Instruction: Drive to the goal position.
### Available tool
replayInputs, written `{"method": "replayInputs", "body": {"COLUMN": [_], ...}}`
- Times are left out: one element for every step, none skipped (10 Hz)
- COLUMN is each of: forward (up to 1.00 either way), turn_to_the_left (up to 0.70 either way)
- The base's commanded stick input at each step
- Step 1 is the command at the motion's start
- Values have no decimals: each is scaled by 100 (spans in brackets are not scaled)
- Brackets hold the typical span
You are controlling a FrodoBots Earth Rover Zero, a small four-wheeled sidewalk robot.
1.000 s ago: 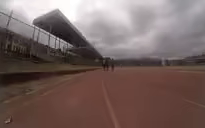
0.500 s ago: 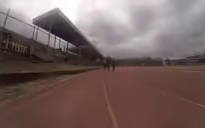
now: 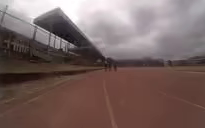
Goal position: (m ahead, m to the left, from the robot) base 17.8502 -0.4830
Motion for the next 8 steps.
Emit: {"method": "replayInputs", "body": {"forward": [85, 85, 85, 85, 85, 85, 88, 96], "turn_to_the_left": [0, 0, 0, 0, 0, 0, 0, 0]}}
